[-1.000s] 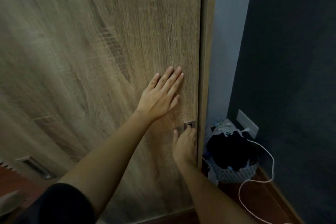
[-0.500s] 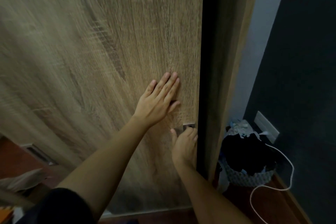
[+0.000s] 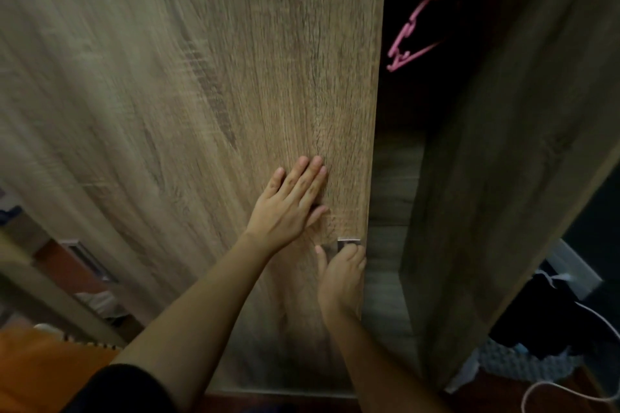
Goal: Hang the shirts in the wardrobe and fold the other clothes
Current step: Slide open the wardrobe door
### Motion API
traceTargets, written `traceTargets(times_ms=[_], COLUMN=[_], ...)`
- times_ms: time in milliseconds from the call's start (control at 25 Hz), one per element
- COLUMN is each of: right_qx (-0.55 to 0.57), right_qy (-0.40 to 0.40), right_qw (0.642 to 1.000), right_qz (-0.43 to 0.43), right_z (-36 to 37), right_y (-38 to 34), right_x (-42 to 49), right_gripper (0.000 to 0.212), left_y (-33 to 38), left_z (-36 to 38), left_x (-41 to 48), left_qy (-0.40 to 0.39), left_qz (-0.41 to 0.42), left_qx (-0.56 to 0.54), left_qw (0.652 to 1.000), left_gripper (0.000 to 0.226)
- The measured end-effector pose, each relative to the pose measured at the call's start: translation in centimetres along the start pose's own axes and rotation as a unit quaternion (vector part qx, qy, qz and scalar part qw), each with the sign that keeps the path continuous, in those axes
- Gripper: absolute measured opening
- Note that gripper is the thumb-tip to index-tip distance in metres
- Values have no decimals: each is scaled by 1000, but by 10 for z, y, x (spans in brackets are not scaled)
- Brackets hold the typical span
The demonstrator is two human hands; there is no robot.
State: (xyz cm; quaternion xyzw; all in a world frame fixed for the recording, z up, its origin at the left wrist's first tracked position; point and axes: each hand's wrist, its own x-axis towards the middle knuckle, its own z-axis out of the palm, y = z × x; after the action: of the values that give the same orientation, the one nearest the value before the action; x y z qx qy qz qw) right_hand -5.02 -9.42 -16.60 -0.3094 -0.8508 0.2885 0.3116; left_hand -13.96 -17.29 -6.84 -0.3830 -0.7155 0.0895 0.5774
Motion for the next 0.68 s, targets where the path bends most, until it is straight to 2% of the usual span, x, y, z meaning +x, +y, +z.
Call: traceTargets(times_ms=[480, 680], right_qx=[61, 68], right_qy=[-36, -45], right_qw=[997, 997], right_qz=[29, 13], right_z=[89, 116], right_y=[-125, -171], right_x=[-79, -106], right_gripper=[47, 50], left_y=[-135, -182], left_z=[-6, -8], left_x=[-105, -144], left_qy=[-30, -48], left_qz=[-1, -13], left_qx=[40, 55], left_qw=[999, 997], left_gripper=[77, 78])
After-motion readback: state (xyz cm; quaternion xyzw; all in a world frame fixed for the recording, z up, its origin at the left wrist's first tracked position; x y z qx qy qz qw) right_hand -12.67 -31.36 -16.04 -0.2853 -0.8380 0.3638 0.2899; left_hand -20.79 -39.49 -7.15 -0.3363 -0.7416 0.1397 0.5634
